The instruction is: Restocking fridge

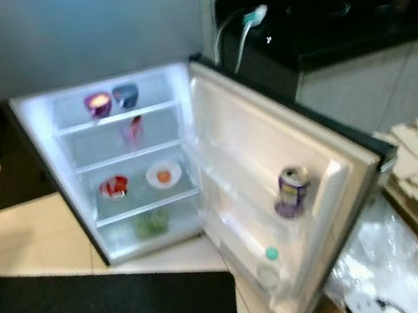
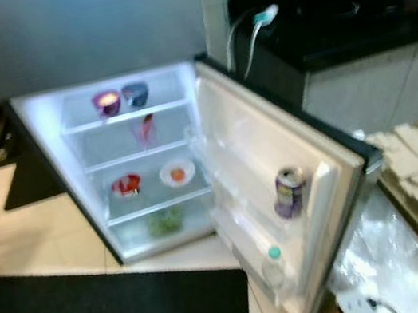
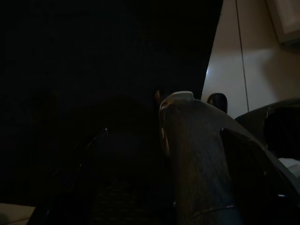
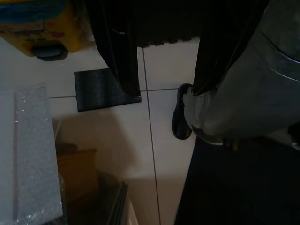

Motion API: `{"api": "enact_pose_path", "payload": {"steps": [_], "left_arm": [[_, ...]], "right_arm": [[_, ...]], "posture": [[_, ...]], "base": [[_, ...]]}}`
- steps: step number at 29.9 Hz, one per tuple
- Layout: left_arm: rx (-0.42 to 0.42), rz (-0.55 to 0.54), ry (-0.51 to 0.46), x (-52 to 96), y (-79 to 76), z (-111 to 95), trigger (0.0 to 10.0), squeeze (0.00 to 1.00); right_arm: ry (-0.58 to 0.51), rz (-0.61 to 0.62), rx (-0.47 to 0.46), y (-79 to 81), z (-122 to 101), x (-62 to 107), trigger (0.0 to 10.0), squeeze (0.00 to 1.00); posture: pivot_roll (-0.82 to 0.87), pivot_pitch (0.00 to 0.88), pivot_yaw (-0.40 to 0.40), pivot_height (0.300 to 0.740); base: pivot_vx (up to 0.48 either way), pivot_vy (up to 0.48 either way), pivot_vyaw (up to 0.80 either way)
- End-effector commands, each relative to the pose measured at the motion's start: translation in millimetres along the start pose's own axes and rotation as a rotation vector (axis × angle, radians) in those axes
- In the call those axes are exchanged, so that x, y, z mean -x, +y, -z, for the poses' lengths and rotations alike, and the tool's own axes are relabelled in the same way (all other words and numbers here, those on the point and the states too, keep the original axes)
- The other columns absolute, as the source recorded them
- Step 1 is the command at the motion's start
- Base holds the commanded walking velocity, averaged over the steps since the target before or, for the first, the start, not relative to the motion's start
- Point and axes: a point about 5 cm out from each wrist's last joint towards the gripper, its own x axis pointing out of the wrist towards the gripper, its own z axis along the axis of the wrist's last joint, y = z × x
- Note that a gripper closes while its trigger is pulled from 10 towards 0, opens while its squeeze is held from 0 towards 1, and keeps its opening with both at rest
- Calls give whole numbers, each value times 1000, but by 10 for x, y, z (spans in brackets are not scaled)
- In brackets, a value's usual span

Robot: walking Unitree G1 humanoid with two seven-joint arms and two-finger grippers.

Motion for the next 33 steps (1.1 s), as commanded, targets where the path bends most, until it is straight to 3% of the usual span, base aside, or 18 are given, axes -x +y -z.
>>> {"api": "enact_pose_path", "payload": {"steps": [1,16,21,23,28,30,32,33], "left_arm": [[-9,7,12,3,5,16,10000,0],[6,-19,4,4,40,-7,10000,0],[3,-21,-4,4,46,-20,10000,0],[3,-27,-7,8,70,-24,10000,0],[7,-35,-13,15,105,-32,10000,0],[13,-39,-18,17,120,-39,10000,0],[13,-39,-18,17,120,-39,10000,0],[20,-36,-24,17,120,-44,10000,0]], "right_arm": [[-19,-1,5,1,-59,-8,10000,0],[-40,5,10,-36,-102,2,10000,0],[-159,17,-35,-156,-313,42,10000,0],[-226,18,-74,-280,-403,104,10000,0],[-271,47,-99,-474,-436,207,10000,0],[-276,96,-106,-629,-413,292,10000,0],[-276,96,-106,-629,-413,292,10000,0],[-278,138,-120,-725,-390,346,10000,0]], "posture": [[45,0,-57,740],[42,0,-52,740],[42,0,-52,740],[43,0,-49,740],[43,0,-49,740],[38,0,-51,740],[38,0,-51,740],[34,0,-53,740]], "base": [[0,-480,0],[0,-63,0],[0,0,0],[0,0,0],[0,0,0],[0,0,0],[0,0,0],[0,0,0]]}}
